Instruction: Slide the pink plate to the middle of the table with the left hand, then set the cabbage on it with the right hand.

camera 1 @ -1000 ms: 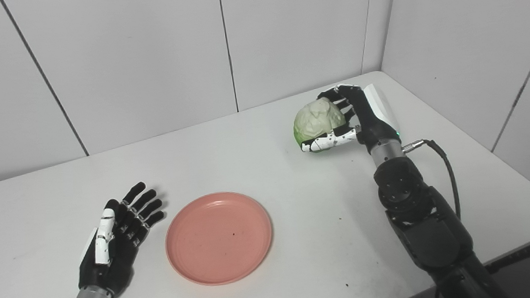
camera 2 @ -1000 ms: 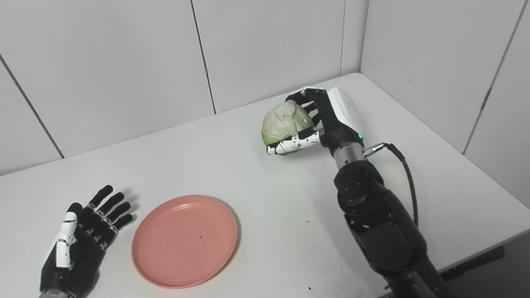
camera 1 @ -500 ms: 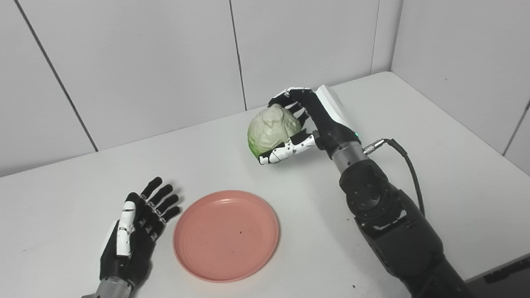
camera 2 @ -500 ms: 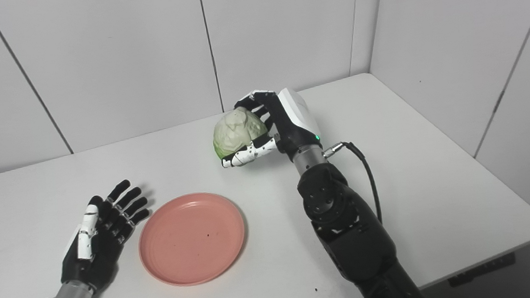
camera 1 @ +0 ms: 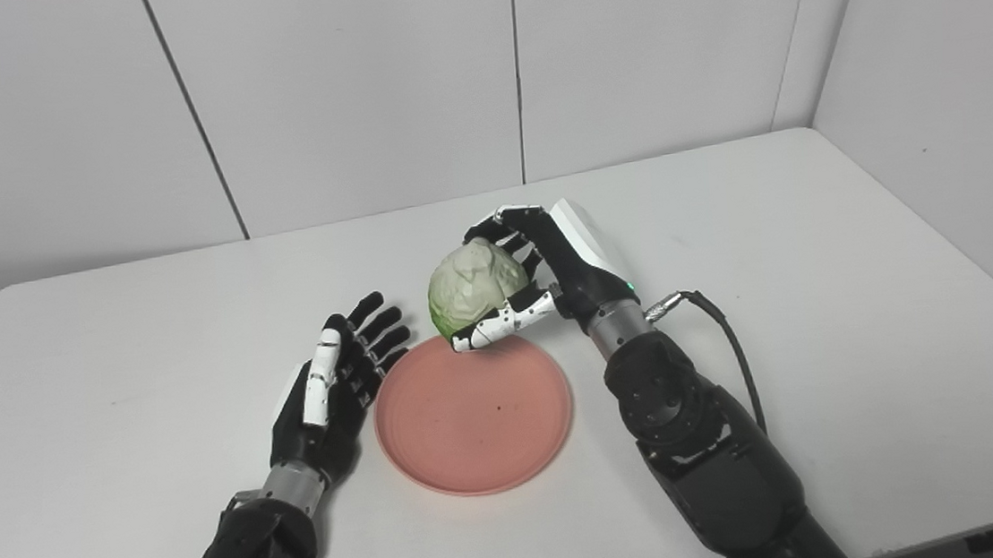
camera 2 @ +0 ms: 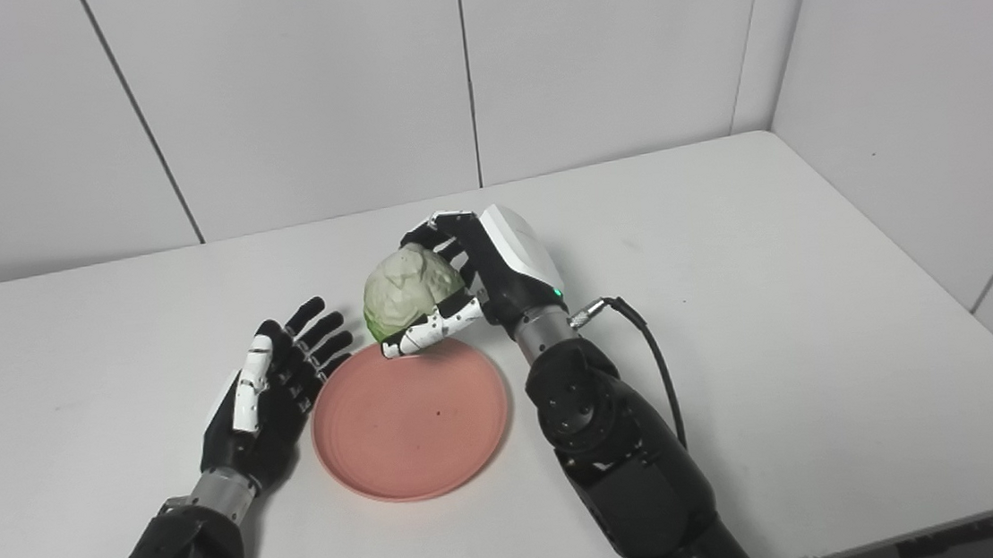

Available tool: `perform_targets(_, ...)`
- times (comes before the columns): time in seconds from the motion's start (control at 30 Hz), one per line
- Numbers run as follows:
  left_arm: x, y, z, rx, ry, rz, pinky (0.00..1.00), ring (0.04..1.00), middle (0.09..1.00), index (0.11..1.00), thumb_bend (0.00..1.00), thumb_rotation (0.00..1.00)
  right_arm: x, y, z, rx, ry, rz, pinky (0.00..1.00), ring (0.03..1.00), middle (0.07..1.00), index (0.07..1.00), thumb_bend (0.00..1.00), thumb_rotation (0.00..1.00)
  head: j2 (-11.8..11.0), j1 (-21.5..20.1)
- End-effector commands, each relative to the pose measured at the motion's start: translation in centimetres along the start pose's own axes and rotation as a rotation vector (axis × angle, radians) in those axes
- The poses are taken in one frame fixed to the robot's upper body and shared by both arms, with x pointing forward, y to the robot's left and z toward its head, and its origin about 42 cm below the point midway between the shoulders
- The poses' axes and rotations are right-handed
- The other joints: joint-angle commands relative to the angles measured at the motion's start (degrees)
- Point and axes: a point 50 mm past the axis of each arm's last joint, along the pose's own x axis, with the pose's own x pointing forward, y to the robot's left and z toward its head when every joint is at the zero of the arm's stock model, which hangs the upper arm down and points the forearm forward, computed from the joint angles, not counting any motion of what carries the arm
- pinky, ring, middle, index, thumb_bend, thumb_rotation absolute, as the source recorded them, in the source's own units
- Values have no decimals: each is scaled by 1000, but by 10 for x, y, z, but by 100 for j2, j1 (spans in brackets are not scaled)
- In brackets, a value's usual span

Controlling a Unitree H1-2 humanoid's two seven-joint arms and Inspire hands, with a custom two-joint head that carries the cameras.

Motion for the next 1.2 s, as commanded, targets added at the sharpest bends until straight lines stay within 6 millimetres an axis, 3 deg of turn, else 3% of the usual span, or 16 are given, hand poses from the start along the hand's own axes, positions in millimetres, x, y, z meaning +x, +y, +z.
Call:
perform_targets(0.0, -9, 0, -26, -12, 130, 34, 849, 856, 865, 862, 454, 1000, 8, -1, 20, 5, -108, -18, 361, 427, 471, 497, 530, 0, 15, 88)
perform_targets(0.47, -3, -13, -23, -16, 128, 52, 850, 862, 873, 872, 449, 1000, -8, 26, 13, 61, -112, 81, 364, 416, 461, 505, 529, 0, 120, 410)
perform_targets(1.17, -3, -17, -18, -21, 118, 64, 833, 851, 862, 852, 439, 1000, -29, 36, -10, 22, -62, 133, 370, 416, 449, 523, 526, 0, 255, 470)
